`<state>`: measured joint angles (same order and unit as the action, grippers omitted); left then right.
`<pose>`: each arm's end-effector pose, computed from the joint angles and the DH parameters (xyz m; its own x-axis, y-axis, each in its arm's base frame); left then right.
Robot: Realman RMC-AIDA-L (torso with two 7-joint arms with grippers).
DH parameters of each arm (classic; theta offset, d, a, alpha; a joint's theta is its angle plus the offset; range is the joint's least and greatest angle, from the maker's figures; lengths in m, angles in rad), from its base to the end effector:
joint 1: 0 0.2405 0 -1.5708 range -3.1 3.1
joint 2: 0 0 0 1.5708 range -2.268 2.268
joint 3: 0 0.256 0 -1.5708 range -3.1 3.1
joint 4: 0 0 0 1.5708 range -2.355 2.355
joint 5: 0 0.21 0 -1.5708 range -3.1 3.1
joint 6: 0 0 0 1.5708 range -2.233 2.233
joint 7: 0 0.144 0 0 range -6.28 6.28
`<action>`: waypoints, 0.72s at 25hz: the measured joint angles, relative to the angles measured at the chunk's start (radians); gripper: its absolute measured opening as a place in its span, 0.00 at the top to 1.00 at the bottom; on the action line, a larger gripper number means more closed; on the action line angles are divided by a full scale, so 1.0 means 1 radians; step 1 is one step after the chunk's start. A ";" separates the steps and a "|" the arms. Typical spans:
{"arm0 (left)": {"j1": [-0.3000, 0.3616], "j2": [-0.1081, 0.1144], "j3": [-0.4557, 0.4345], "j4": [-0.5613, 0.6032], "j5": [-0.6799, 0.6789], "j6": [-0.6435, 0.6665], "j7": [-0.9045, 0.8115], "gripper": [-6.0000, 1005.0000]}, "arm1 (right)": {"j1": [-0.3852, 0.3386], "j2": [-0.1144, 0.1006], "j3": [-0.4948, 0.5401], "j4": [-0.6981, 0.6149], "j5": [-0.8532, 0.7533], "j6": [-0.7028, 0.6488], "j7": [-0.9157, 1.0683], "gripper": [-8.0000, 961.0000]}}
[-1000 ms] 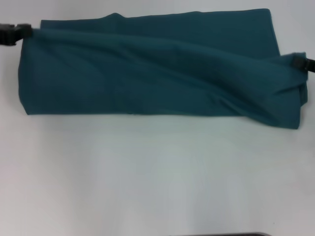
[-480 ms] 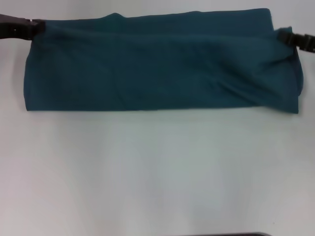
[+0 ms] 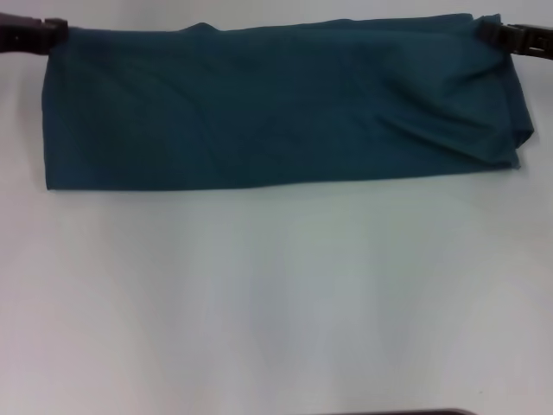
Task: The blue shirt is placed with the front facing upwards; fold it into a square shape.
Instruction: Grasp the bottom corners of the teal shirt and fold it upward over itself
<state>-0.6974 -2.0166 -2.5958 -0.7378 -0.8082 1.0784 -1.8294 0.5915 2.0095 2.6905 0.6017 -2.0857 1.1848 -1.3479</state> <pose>-0.2878 0.4262 0.0672 0.7041 0.5521 0.4466 0.7064 -0.4800 -0.5202 0.3150 0.3876 0.0553 0.4559 -0.5820 -0.6733 -0.8828 -0.3921 -0.2588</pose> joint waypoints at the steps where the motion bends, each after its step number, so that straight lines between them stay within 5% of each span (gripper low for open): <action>1: -0.004 0.000 0.000 0.001 0.001 -0.013 0.000 0.99 | 0.006 0.000 -0.011 -0.008 0.000 -0.023 0.000 0.94; 18: -0.038 -0.013 0.066 0.059 0.006 -0.174 -0.001 0.99 | 0.056 0.006 -0.059 -0.037 0.005 -0.217 -0.007 0.94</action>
<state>-0.7357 -2.0298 -2.5295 -0.6790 -0.8026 0.9047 -1.8299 0.6474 2.0154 2.6311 0.5644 -2.0804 0.9677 -1.3544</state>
